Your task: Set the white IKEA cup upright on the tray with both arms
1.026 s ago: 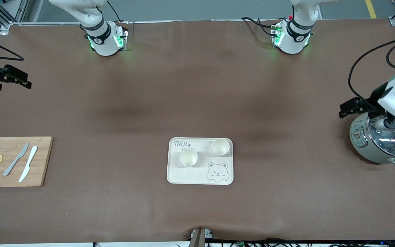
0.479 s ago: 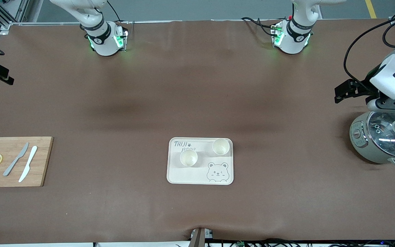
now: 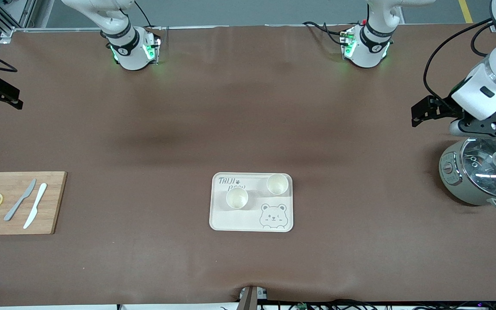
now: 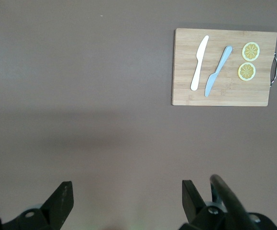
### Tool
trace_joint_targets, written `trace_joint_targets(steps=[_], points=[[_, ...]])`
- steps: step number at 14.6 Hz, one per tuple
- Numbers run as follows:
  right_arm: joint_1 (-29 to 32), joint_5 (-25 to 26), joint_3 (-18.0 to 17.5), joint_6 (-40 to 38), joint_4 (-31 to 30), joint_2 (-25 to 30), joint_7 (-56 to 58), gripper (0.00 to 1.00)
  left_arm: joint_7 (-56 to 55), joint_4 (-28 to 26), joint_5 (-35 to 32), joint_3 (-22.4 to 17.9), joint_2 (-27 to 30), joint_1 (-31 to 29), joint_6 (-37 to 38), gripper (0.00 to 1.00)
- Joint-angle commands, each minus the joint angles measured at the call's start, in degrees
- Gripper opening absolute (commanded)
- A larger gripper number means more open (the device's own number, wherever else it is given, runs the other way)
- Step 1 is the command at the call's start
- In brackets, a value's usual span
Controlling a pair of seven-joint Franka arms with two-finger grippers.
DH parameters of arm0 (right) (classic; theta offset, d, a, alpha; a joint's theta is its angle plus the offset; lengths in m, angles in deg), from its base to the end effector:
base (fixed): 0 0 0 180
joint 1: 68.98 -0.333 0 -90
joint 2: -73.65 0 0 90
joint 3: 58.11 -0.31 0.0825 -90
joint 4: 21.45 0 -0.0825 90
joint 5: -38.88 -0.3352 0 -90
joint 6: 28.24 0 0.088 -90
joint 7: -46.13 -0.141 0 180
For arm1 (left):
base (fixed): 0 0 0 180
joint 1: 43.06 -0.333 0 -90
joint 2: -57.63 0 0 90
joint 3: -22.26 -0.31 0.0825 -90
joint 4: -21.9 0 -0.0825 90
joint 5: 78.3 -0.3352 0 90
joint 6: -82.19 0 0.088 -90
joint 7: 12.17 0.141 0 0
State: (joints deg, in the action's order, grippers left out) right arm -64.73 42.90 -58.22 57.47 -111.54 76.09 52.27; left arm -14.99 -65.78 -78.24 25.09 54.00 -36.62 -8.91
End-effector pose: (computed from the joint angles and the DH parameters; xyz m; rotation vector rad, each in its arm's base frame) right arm 0.4819 -0.0452 0.5989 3.0738 0.0474 -0.0615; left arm 0.5197 -0.0842 0.5707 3.1329 -0.1763 -0.0063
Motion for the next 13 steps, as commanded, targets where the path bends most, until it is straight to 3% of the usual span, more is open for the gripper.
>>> trace_joint_targets(steps=[1, 13], points=[[-0.20, 1.17, 0.20, -0.29, 0.71, -0.15, -0.51, 1.00, -1.31, -0.65, 1.00, -2.30, 2.22, 2.09, 0.49, 1.00], [1.47, -1.12, 0.28, -0.29, 0.71, -0.15, -0.59, 1.00, 3.87, -0.74, 0.91, -2.39, 2.05, 1.12, 2.07, 1.00]])
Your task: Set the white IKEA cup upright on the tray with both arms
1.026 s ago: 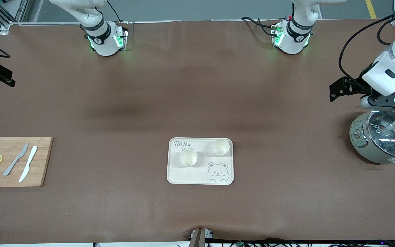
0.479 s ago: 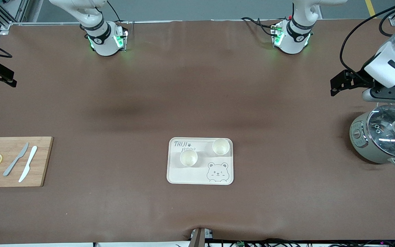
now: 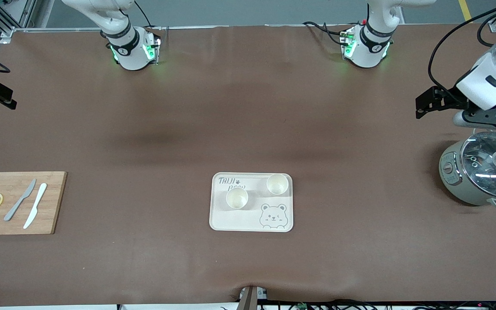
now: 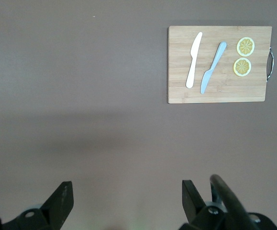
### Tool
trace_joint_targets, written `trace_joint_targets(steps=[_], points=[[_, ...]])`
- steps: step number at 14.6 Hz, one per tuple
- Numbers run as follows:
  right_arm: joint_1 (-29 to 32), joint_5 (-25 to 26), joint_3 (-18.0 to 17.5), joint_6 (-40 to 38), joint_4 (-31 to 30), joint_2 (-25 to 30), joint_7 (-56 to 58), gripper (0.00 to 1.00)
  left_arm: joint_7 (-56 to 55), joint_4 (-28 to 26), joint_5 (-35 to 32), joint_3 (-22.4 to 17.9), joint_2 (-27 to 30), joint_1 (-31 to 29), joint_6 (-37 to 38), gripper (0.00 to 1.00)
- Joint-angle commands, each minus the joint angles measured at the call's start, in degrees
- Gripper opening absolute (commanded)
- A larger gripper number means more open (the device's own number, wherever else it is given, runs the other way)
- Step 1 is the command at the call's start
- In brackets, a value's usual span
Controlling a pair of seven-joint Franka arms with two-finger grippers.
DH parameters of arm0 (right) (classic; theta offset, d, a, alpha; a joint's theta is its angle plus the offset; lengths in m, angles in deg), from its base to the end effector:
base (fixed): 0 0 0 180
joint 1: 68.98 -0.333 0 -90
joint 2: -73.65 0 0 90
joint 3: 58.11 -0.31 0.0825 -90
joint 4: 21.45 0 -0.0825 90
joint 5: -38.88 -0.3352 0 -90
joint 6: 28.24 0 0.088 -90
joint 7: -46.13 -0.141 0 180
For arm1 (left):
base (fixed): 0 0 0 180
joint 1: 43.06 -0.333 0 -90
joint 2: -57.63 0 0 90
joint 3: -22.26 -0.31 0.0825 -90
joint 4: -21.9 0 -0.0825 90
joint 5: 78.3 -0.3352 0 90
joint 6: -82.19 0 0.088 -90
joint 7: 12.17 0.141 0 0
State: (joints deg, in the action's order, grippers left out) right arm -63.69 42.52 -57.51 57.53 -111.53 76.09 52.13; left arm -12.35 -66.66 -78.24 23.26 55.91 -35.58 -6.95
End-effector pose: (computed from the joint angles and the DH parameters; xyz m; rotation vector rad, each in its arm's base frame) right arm 0.4806 -0.0591 0.5990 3.0817 -0.0026 -0.0601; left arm 0.5069 -0.0756 0.5785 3.1331 -0.2273 -0.0313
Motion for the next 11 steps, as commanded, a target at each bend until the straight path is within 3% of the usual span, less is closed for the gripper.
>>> trace_joint_targets(steps=[1, 11], points=[[0.43, -0.74, -0.52, -0.35, 0.70, -0.07, -0.46, 1.00, 1.33, 0.15, 0.91, -0.56, 0.23, 0.08, 0.11, 1.00], [0.43, -0.74, -0.43, -0.43, 0.70, -0.15, -0.37, 1.00, 1.42, 0.15, 1.08, -1.18, 0.49, -0.54, 0.11, 1.00]])
